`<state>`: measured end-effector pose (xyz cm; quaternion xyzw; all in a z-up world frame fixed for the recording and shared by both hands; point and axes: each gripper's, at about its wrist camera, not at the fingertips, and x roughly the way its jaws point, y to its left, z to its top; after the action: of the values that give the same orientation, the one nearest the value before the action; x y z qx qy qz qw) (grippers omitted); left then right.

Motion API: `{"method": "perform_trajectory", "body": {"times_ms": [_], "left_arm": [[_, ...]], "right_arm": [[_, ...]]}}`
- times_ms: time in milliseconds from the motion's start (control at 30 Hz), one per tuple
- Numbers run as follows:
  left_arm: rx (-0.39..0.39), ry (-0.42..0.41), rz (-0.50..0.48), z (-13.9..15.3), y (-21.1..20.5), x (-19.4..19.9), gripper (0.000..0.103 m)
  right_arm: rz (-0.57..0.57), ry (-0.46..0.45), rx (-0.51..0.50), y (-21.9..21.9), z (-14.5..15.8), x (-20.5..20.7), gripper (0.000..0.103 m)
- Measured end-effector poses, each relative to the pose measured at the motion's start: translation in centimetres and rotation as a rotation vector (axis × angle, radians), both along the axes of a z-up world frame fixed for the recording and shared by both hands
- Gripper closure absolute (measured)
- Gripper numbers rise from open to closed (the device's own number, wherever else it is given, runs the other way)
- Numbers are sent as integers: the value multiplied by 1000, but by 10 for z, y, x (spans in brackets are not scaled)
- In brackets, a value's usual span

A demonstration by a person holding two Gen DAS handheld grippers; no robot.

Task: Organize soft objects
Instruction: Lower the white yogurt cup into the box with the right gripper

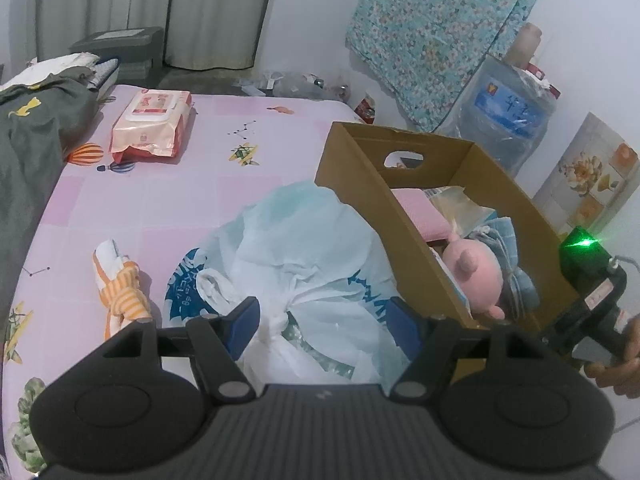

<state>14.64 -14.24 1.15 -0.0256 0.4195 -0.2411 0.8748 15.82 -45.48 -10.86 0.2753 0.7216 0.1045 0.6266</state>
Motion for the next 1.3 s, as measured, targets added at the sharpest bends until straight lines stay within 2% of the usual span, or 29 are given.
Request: {"method": "perform_trajectory", "body": {"times_ms": [67,200,367,500,700,800,867,933,967,1033,1100,1200,1300], "left_arm": [[-2,-2,1,0,1,0,32],[-5,3,0,-1,1,1,32],[-3,12,-6,-3,-2,2,32],[2,16,-12,-4,-7,2,32],[5,17,-21,-4,-13,1,32],[8,14,-25,-3,-15,-1,32],[9,7,-28,-2,-17,-2,32],[8,-3,-35,0,-18,-4,32],[8,-6,-39,1,-19,-5,32],[6,-7,-44,1,-20,-5,32],[-1,-6,-46,2,-20,-5,32],[-24,-15,-57,3,-19,-8,32],[-48,-43,-92,7,-20,-15,32]], "right_arm": [[-79,5,39,-11,3,-3,53],[-316,78,208,-50,0,-13,53],[-480,65,252,-82,0,-20,49],[-551,43,283,-97,-4,-26,48],[-550,-4,275,-108,-2,-42,42],[-475,-26,208,-78,-19,-37,38],[-412,-34,172,-67,-19,-35,37],[-358,-50,140,-56,-19,-34,40],[-329,-64,123,-52,-16,-34,50],[-293,-89,93,-48,-10,-36,53],[-318,-81,89,-52,-5,-41,53],[-437,-54,195,-59,-3,-49,53],[-527,-111,255,-67,10,-64,53]]}}
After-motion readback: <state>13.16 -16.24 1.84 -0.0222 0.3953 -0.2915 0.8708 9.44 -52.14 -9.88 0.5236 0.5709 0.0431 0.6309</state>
